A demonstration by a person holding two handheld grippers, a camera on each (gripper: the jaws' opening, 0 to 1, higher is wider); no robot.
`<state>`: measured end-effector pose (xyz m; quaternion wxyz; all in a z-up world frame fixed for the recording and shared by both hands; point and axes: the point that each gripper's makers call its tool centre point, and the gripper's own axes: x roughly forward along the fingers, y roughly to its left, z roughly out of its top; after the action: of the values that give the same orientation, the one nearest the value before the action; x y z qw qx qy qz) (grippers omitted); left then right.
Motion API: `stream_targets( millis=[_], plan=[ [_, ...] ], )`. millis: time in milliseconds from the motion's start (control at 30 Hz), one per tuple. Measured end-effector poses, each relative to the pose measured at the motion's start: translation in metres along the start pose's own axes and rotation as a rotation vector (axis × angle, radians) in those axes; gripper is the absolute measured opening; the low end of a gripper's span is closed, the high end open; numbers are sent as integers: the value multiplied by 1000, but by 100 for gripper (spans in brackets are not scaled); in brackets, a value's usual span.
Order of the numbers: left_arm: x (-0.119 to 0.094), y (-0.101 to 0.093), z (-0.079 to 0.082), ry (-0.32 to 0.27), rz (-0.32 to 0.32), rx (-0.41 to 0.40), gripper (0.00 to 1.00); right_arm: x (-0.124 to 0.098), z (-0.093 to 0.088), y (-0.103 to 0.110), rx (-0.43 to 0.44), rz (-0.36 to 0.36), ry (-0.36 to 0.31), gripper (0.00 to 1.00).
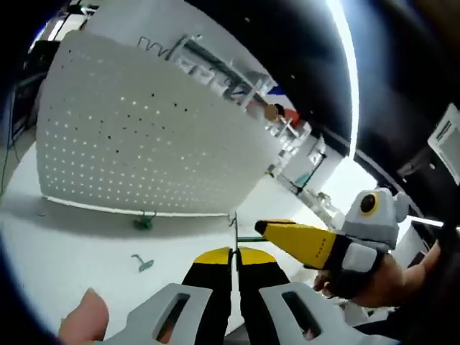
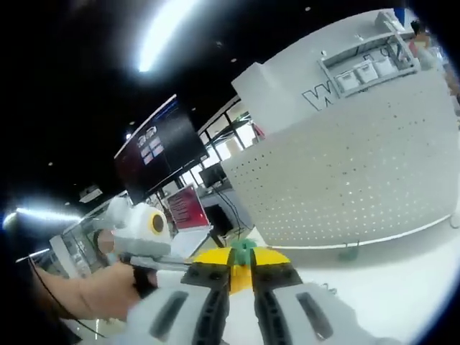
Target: Insert the hook assembly into the mounting plate slot until the hook locks in place.
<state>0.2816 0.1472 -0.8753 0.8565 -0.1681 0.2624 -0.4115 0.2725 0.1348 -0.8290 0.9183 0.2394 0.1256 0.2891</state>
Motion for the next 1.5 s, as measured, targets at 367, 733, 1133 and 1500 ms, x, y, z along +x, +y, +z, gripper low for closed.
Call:
stream_targets(
  millis=[367,733,1133,1500],
  plan=[
    [-2,0,15,-57,64,235,1,4,-2,7,34,51,41,12],
    [-3,-4,20,-73,65,387,1,13,-8,6,16,47,47,7],
    [-5,-1,22,-77,80,426,1,20,-9,7,42,55,49,2],
    [-9,7,23,-58,90,429,3,27,-13,12,63,43,67,1]
  ],
)
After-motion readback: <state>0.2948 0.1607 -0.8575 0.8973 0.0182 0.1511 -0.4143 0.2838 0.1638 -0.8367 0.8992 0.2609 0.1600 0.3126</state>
